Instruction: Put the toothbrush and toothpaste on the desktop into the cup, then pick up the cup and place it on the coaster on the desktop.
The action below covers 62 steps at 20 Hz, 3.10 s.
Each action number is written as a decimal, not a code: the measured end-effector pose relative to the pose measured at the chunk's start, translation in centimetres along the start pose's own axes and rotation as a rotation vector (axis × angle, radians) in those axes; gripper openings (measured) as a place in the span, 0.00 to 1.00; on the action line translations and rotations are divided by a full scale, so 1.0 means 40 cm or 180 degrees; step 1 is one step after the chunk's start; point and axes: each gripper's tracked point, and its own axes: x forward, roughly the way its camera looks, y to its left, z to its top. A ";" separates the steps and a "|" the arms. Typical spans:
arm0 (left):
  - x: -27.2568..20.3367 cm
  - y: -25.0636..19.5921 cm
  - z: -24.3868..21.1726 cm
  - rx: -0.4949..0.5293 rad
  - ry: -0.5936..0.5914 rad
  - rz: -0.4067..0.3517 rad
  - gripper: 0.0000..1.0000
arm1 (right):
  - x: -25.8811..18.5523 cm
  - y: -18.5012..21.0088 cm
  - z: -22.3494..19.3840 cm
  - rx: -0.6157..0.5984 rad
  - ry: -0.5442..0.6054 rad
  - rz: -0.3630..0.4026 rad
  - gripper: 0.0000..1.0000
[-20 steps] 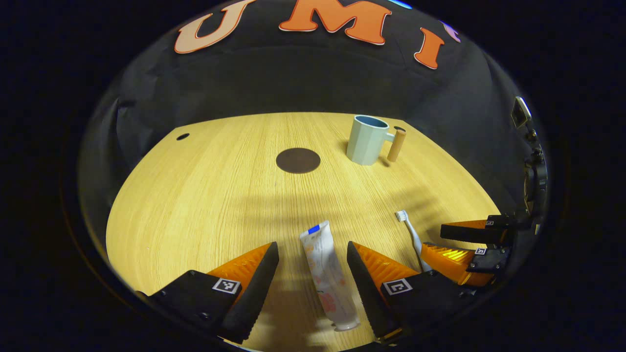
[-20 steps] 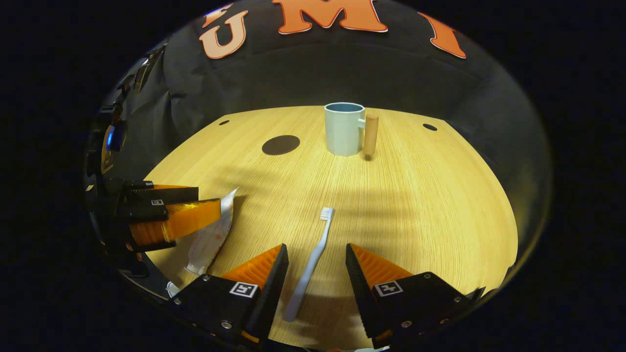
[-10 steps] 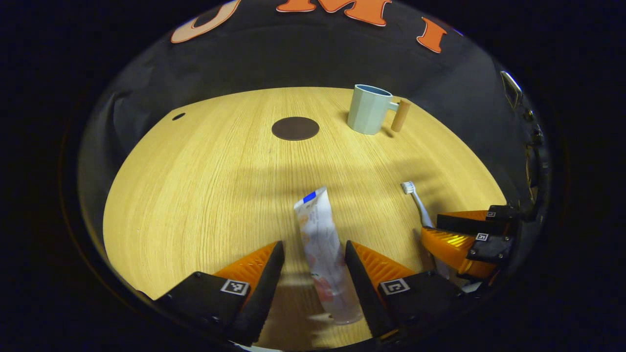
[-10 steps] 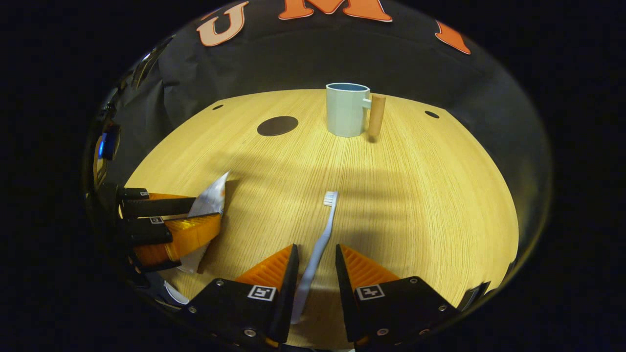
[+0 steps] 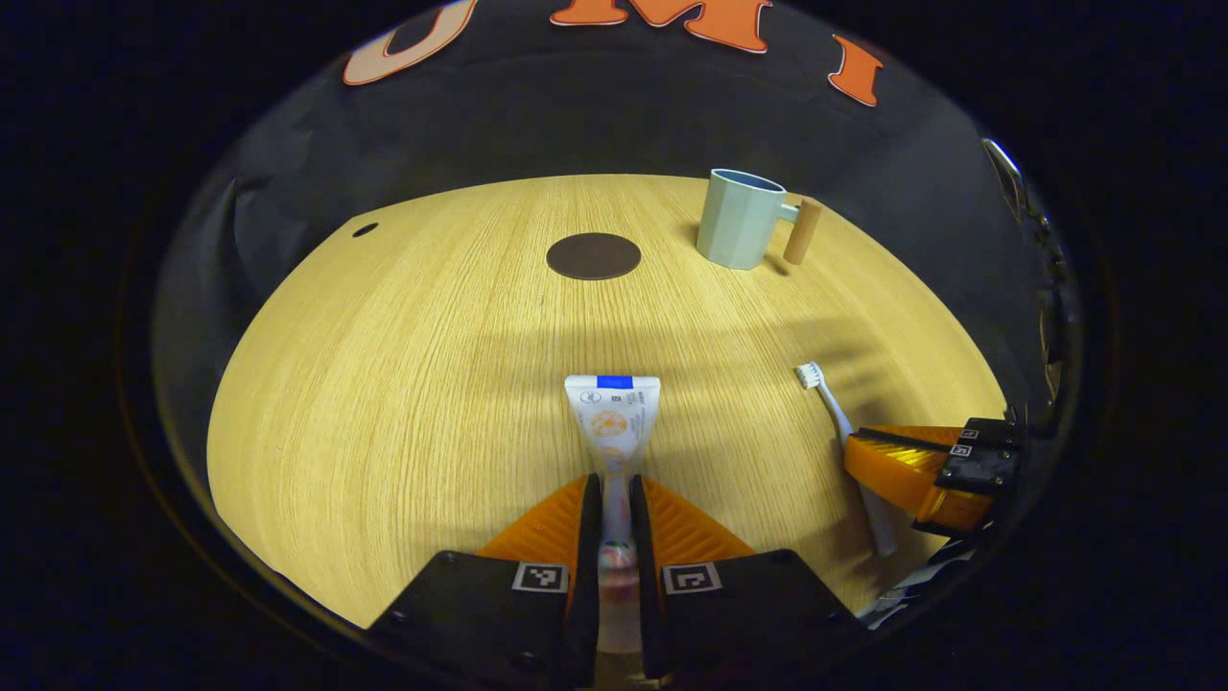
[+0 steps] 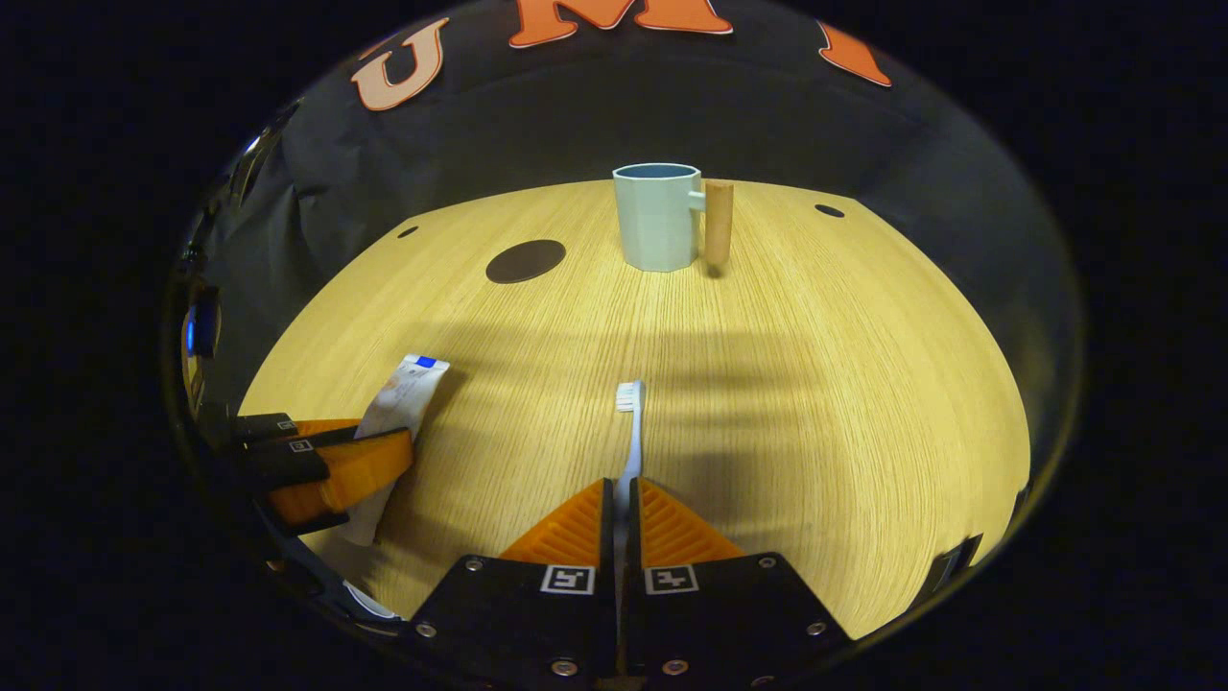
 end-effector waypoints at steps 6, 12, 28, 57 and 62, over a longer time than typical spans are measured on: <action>-0.002 0.004 0.005 -0.0210 -0.0037 -0.0091 0.16 | -0.019 -0.007 0.050 0.0059 -0.0174 0.0125 0.05; -0.048 0.010 0.036 -0.0228 -0.0269 -0.0165 0.16 | -0.066 -0.008 0.141 0.0092 -0.0584 0.0271 0.05; -0.104 0.065 0.134 -0.0138 -0.0856 0.0011 0.16 | -0.074 -0.011 0.518 -0.0006 -0.1886 0.0582 0.04; -0.225 0.078 0.109 -0.0306 -0.1229 0.0043 0.16 | 0.074 -0.047 0.829 0.0188 -0.3149 0.0623 0.04; -0.246 0.075 0.155 -0.0304 -0.1343 0.0014 0.16 | 0.095 -0.070 0.798 0.0058 -0.3135 0.0377 0.05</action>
